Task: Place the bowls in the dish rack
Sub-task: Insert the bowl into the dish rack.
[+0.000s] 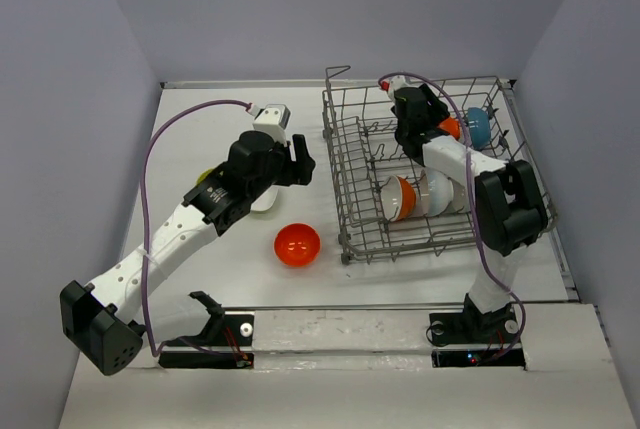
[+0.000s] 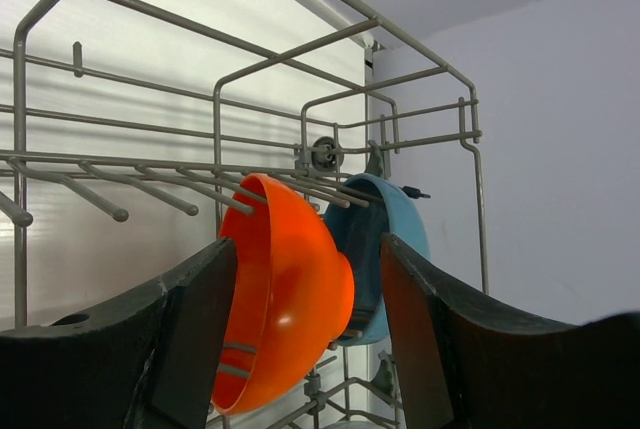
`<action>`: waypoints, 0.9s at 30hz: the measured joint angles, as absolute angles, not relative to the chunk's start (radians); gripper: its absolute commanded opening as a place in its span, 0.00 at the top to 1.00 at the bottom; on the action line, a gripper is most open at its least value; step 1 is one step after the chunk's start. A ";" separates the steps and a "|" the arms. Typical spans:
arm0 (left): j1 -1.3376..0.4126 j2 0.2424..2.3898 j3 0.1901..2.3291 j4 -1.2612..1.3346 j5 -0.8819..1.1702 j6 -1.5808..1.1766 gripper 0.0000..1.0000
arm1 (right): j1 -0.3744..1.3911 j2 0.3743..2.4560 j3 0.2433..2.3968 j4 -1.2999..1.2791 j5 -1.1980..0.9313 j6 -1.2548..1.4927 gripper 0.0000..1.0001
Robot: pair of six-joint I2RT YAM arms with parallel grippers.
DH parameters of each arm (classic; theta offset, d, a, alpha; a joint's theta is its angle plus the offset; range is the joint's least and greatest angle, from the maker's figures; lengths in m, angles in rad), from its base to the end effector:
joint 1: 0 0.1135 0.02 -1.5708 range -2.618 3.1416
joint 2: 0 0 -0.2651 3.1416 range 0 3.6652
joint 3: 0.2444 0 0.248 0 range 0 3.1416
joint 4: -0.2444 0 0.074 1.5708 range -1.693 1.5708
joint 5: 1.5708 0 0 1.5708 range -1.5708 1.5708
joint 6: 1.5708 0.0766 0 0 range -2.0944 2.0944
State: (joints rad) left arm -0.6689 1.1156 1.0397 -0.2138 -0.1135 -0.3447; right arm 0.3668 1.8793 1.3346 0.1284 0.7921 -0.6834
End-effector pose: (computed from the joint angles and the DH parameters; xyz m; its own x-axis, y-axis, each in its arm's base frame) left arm 0.2343 -0.1741 0.3503 -0.3903 -0.1194 -0.9129 0.4240 0.8568 -0.2934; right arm 0.4436 0.1120 0.2410 -0.5174 -0.6739 -0.5274 0.0376 0.5979 -0.8007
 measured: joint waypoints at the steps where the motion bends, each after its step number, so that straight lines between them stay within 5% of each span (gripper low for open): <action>1: -0.665 1.116 1.040 -0.214 -0.113 -0.345 0.23 | 0.366 1.877 1.334 0.126 0.792 -0.683 0.35; 20: -0.646 1.116 1.040 -0.213 -0.106 -0.345 0.23 | 0.354 1.833 1.334 0.119 0.780 -0.677 0.37; 27: -0.635 1.116 1.040 -0.214 -0.105 -0.345 0.23 | 0.360 1.796 1.334 0.081 0.743 -0.630 0.78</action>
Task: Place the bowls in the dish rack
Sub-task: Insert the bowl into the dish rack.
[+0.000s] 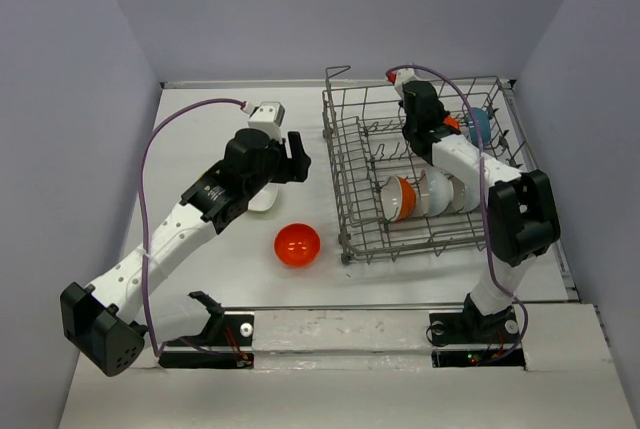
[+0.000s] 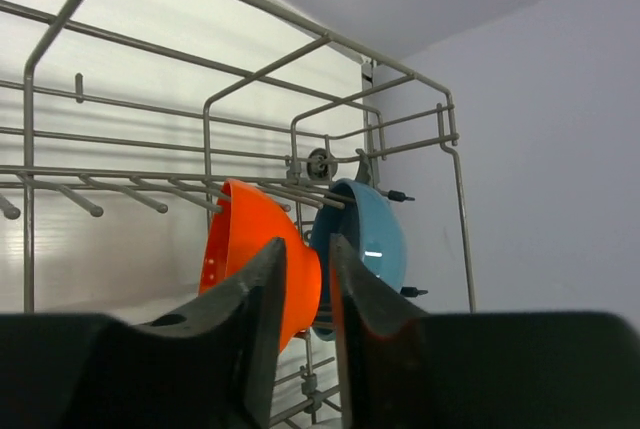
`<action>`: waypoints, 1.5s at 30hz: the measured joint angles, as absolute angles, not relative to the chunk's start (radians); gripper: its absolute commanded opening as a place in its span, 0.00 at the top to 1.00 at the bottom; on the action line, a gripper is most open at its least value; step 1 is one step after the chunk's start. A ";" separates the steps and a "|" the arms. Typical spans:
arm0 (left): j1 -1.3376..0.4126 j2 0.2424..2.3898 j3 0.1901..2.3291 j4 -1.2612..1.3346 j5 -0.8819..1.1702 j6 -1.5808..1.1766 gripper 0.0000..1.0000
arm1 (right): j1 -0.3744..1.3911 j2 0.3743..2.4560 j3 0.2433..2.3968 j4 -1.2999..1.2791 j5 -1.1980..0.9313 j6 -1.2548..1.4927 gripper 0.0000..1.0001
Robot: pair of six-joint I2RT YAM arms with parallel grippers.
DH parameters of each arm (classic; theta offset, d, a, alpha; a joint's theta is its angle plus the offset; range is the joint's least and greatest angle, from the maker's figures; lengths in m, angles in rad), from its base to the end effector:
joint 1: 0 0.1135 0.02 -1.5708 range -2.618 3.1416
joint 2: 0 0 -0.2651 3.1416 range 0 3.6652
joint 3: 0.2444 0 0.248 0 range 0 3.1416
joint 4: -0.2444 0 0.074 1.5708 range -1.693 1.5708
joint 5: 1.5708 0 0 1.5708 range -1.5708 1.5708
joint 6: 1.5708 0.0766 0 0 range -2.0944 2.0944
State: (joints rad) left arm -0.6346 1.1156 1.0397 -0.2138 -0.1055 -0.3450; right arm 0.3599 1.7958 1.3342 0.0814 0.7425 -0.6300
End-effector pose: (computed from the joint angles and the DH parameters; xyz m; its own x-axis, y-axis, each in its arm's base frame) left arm 0.2398 -0.1665 0.3503 -0.3884 -0.1317 -0.9120 0.4006 0.8672 -0.2958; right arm 0.4323 0.1073 0.2701 -0.4740 -0.6421 -0.6025 0.0605 0.6589 -0.7498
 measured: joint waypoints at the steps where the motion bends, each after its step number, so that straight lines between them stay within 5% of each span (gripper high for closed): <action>1: -0.633 1.116 1.040 -0.214 -0.105 -0.345 0.23 | 0.361 1.788 1.334 0.076 0.735 -0.627 0.81; 5: -0.627 1.116 1.040 -0.213 -0.105 -0.345 0.23 | 0.376 1.741 1.340 0.031 0.681 -0.577 0.96; 10: -0.626 1.116 1.040 -0.213 -0.105 -0.345 0.23 | 0.381 1.716 1.368 -0.042 0.590 -0.482 0.99; 23: -0.620 1.106 1.022 -0.214 -0.104 -0.346 0.23 | 0.381 1.720 1.406 -0.289 0.500 -0.157 0.99; 45: -0.617 1.102 1.022 -0.213 -0.099 -0.346 0.23 | 0.358 1.794 1.426 -0.369 0.635 -0.081 0.99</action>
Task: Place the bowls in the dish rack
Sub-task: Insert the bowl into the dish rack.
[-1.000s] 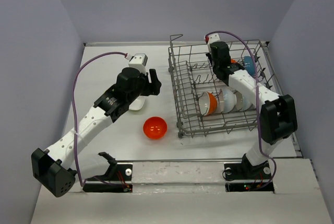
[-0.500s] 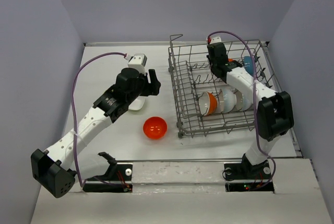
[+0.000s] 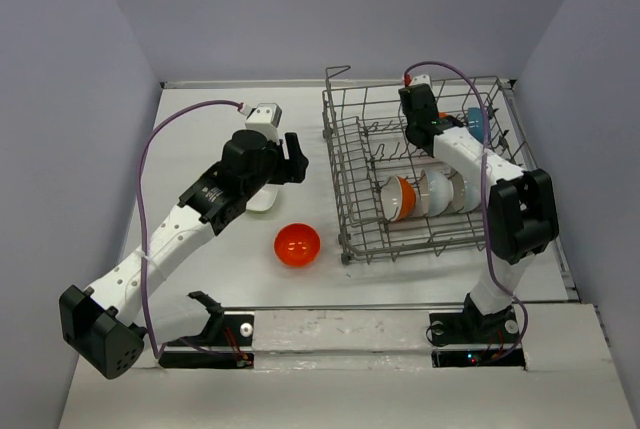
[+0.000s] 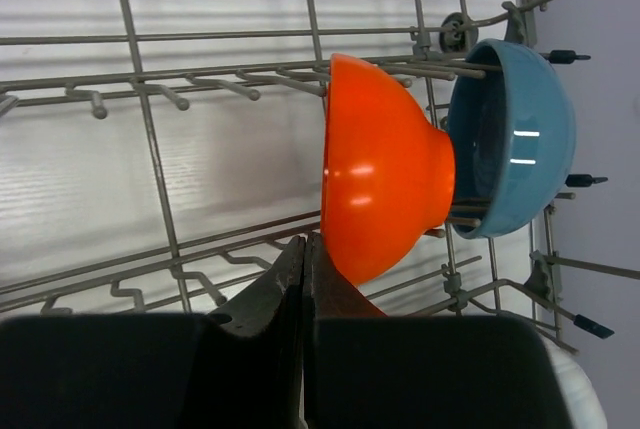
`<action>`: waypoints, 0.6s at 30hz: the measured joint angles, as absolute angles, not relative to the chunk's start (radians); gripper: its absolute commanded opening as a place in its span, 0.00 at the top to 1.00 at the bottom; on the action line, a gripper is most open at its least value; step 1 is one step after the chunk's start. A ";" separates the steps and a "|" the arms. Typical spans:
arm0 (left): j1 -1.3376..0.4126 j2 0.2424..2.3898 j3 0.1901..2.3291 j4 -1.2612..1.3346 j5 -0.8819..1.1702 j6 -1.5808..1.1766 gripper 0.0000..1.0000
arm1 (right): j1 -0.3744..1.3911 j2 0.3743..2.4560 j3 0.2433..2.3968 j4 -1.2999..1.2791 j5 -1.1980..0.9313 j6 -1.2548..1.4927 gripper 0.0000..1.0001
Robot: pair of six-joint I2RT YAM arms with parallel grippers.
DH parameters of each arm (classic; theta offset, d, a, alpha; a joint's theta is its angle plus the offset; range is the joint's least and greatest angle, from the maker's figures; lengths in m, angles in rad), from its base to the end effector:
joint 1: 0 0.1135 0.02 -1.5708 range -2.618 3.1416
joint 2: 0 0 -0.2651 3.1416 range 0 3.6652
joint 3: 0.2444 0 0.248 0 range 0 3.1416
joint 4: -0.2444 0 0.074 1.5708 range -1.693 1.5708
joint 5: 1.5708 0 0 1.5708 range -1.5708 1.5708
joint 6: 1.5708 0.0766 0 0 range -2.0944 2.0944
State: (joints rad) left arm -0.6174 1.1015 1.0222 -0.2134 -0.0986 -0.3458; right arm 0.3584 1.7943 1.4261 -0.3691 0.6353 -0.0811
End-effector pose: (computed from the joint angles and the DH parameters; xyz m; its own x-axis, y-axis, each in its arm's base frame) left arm 0.2397 -0.1609 0.3474 -0.3906 -0.1364 -0.9104 0.3900 0.8713 -0.2978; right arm 0.4142 0.1066 0.2502 -0.6380 -0.3086 -0.7055 0.0776 0.8858 -0.4576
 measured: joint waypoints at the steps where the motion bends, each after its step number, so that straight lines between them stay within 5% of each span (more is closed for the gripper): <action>1: -0.615 1.102 1.022 -0.213 -0.098 -0.346 0.23 | 0.352 1.794 1.426 -0.368 0.640 -0.080 0.99; 18: -0.613 1.102 1.022 -0.213 -0.087 -0.346 0.23 | 0.324 1.846 1.430 -0.352 0.658 -0.056 0.99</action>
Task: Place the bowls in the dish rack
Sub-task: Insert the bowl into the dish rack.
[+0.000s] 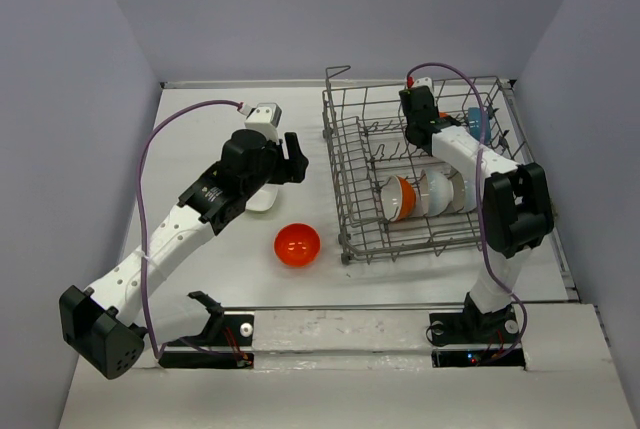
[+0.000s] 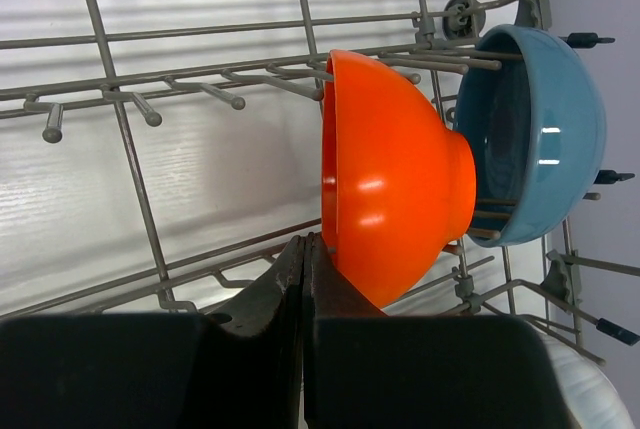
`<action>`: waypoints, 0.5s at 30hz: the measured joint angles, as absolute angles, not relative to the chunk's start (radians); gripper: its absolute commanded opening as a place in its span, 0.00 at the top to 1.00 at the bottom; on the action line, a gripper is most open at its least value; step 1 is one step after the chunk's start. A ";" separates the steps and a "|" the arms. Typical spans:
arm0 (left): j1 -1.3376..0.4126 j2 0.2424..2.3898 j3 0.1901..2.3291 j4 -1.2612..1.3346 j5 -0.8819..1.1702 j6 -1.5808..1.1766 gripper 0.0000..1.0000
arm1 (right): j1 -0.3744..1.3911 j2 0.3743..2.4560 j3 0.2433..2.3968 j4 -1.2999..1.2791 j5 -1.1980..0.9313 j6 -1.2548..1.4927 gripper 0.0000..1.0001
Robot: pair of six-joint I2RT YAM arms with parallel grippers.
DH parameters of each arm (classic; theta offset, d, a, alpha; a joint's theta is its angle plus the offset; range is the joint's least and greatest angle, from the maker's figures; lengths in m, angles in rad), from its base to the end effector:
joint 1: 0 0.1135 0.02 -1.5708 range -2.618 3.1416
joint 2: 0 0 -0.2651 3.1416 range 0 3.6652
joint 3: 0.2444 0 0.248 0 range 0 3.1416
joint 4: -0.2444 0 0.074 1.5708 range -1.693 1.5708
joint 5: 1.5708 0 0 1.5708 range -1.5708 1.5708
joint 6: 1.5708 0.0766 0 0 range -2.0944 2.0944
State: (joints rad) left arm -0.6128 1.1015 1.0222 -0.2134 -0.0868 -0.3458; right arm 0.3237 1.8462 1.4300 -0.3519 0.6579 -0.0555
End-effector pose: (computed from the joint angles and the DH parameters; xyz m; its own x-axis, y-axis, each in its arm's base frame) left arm 0.2399 -0.1606 0.3473 -0.3933 -0.1363 -0.9093 0.3952 0.8679 -0.3010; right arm 0.4257 0.0934 0.2327 -0.6668 -0.2700 -0.6946 0.1285 0.8764 -0.4641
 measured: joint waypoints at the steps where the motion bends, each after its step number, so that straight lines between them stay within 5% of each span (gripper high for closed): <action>1: -0.613 1.102 1.022 -0.213 -0.086 -0.346 0.23 | 0.324 1.846 1.430 -0.352 0.659 -0.055 0.99; 15: -0.607 1.102 1.022 -0.213 -0.086 -0.346 0.23 | 0.319 1.845 1.430 -0.347 0.674 -0.047 0.99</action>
State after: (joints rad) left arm -0.6067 1.1015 1.0222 -0.2131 -0.0860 -0.3462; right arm 0.3191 1.8454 1.4300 -0.3470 0.6743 -0.0475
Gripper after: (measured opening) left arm 0.767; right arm 0.018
